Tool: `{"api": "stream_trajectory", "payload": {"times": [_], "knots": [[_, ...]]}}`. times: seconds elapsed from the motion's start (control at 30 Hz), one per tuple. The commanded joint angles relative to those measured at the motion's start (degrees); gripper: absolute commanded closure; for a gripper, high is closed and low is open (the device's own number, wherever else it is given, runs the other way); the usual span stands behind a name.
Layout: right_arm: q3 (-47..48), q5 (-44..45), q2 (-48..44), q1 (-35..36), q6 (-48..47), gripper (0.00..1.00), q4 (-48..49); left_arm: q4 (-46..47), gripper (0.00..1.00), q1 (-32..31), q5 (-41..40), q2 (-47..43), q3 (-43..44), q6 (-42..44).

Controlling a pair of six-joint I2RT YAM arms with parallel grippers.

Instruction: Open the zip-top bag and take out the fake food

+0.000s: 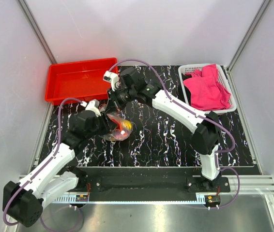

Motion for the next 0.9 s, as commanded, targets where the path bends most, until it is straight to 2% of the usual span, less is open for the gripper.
{"api": "stream_trajectory", "payload": {"times": [0.0, 0.07, 0.27, 0.37, 0.43, 0.6, 0.87], "knots": [[0.86, -3.1, -2.16, 0.16, 0.35, 1.0, 3.72, 0.21, 0.49, -3.22, -7.39, 2.07, 3.27, 3.84], [0.86, -3.19, -2.07, 0.16, 0.17, 1.0, 3.72, -0.32, 0.37, -4.27, -8.97, 2.78, 3.62, 4.19], [0.42, -3.45, -2.33, 0.16, -0.44, 1.0, 3.72, -1.28, 0.37, -6.56, -12.4, 6.29, 4.41, 5.25], [0.25, -3.71, -2.51, 0.16, -0.79, 1.0, 3.63, -1.73, 0.4, -6.83, -14.51, 7.96, 4.94, 5.6], [0.16, -3.8, -2.77, 0.16, -0.97, 1.0, 3.72, -2.78, 0.48, -6.83, -15.65, 8.75, 5.64, 5.51], [-0.54, -3.8, -3.47, 0.16, -1.5, 1.0, 3.72, -4.62, 0.52, -7.09, -18.02, 10.34, 6.61, 5.16], [-0.89, -3.8, -3.65, 0.16, -2.03, 1.0, 3.63, -5.59, 0.75, -7.09, -17.15, 10.08, 9.07, 5.25]]}}
